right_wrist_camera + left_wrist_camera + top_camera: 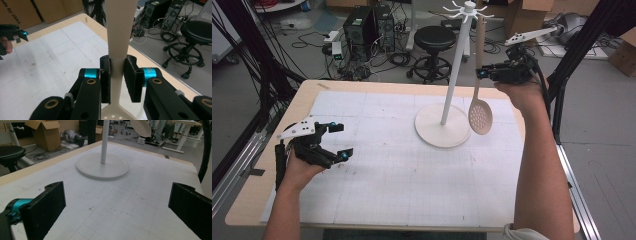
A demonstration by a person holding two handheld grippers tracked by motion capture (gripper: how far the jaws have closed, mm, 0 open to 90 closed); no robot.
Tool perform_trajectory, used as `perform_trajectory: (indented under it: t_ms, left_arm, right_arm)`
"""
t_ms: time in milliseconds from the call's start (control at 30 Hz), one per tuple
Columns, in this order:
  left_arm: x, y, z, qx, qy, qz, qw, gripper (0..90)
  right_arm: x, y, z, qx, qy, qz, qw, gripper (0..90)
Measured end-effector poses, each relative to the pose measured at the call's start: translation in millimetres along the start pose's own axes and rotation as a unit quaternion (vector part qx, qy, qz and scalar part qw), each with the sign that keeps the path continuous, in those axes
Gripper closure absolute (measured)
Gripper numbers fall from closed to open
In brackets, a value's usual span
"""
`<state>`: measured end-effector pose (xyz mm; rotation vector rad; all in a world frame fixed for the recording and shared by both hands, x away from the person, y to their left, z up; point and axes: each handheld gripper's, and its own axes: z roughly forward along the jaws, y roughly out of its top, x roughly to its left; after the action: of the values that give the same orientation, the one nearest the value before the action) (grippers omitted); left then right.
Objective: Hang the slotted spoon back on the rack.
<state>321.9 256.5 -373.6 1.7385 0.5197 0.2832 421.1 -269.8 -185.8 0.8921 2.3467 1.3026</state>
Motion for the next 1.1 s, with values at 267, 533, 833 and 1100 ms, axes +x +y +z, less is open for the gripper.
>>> perform_trajectory:
  t_ms: [267,533,833,1100]
  left_arm:
    - [-0.6,-0.1,1.1,0.002,-0.001,0.002,1.0000,1.7]
    - [-1.3,0.2,1.1,0.001,-0.004,0.001,1.0000,1.7]
    - [-2.1,0.5,0.9,0.001,-0.012,-0.002,0.9999,1.7]
    - [-2.0,-0.2,2.3,0.004,-0.013,-0.002,0.9999,1.7]
  right_arm:
    - [-2.2,-3.8,4.6,-0.007,0.009,0.018,0.9998,58.1]
    - [9.6,-12.6,-2.1,-0.018,-0.004,-0.021,0.9996,50.5]
    - [25.9,-29.0,-10.0,-0.054,0.029,-0.036,0.9975,46.4]
    - [34.9,-47.0,-14.4,-0.066,0.037,-0.043,0.9962,39.4]
